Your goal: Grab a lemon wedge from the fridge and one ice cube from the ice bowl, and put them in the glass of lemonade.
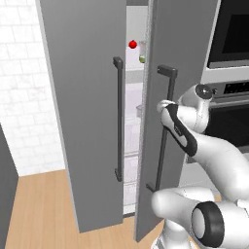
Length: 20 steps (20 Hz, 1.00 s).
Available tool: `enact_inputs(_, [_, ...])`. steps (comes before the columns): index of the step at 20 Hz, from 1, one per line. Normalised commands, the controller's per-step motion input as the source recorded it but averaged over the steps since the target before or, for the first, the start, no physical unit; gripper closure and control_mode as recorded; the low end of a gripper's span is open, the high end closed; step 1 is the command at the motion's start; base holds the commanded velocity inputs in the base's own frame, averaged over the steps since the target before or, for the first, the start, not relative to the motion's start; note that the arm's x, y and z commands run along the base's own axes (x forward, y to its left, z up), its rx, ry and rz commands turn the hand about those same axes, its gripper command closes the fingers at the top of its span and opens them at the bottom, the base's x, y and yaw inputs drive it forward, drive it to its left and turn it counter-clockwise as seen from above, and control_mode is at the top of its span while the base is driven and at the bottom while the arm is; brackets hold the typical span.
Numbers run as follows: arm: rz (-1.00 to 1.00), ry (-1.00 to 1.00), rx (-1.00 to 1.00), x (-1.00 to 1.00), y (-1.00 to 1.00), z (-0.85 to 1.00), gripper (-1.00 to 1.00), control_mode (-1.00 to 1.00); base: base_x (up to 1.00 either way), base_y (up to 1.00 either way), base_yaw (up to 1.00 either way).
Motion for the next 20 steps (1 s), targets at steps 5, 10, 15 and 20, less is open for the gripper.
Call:
enact_inputs(5, [-0.15, 0.01, 0.14, -0.30, -1.00, 0.01, 1.00, -1.00, 0.00, 0.00, 0.00])
enact_inputs(10, [-0.25, 0.03, 0.17, -0.39, -1.00, 0.03, -1.00, -1.00, 0.00, 0.00, 0.00])
enact_inputs(15, [-0.25, -0.03, 0.18, -0.74, -0.74, 0.16, -1.00, -1.00, 0.00, 0.00, 0.00])
enact_inputs(20, [-0.02, -0.13, 0.10, -0.87, -0.26, 0.60, -1.00, -1.00, 0.00, 0.00, 0.00])
